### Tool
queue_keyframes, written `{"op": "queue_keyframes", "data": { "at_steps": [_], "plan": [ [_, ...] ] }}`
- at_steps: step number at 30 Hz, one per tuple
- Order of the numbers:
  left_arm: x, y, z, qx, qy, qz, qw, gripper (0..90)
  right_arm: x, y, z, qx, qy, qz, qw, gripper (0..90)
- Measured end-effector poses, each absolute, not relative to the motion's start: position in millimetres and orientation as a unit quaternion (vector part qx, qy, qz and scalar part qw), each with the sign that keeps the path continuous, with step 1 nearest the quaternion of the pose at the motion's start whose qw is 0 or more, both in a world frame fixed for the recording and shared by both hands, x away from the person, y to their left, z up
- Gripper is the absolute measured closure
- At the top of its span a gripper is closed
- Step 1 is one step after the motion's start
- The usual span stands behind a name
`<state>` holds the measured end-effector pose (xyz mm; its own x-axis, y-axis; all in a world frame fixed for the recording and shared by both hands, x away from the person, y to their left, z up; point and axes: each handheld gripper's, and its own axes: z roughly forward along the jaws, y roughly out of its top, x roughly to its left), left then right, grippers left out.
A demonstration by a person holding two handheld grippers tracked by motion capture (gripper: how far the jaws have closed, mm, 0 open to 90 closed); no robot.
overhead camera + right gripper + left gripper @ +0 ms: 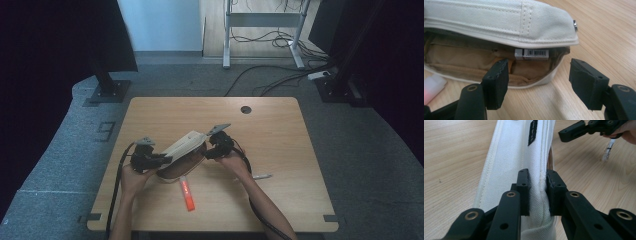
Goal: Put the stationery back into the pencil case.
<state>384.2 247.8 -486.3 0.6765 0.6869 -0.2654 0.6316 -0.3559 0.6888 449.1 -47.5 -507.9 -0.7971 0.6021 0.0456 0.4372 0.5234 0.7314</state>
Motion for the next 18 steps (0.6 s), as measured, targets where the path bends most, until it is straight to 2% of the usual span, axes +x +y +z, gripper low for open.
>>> {"op": "queue_keyframes", "data": {
  "at_steps": [18],
  "plan": [
    [384.3,248.2,-486.8,0.822,0.401,0.034,0.403,74.8,433.5,-84.7,-497.1,0.304,0.861,0.395,0.101,27.3]
  ]
}}
